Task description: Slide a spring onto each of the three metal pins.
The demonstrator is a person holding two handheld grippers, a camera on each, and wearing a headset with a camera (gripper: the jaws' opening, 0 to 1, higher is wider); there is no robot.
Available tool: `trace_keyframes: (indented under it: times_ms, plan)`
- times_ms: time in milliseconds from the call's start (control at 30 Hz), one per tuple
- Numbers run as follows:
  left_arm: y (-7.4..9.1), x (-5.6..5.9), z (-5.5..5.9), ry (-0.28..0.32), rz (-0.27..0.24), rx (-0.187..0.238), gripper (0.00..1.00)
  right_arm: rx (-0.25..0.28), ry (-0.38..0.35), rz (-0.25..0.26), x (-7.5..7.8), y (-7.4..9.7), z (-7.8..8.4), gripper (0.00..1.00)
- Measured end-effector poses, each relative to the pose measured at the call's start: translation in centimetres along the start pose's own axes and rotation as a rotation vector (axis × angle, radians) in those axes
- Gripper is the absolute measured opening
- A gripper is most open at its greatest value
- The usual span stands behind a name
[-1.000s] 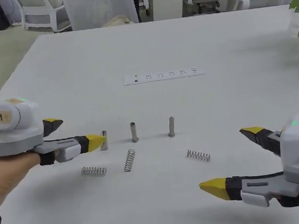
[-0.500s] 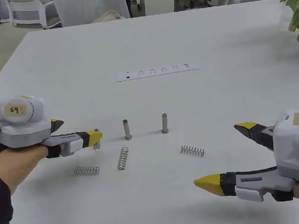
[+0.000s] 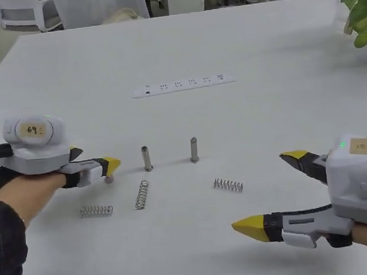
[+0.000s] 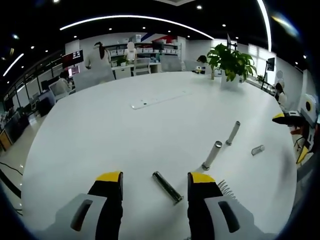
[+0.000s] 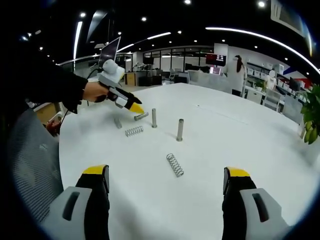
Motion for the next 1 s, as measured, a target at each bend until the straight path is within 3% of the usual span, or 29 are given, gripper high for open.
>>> trace_keyframes:
  times_ms: [467,733,1000]
  plan:
    - [-1.6,0.4,0.3,-0.003,-0.009,-0.065,0.25,-0.012,-0.007,-0.001,0.1,-0.1,0.4,0.93]
    - [-1.9,0.5,0.3,-0.015,-0.007,-0.079,0.12,-0.018,-0.011,-0.004,0.1,-0.1,0.6,0.93]
    - [-2.3,0.6,0.2,-0.026,-0.011,-0.097,0.08,-0.017,-0.011,-0.006,0.1,-0.1,0.6,0.93]
Point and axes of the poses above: the centre of the closed fingertips' face, and the gripper's own axes: y roughly backward along the fingers, x roughly to its right, z roughly out of its underside, the point moved 10 cm from there along y, roughly backward along the fingers, and after that the axes turned 5 degrees about z, right-handed, at the moved point
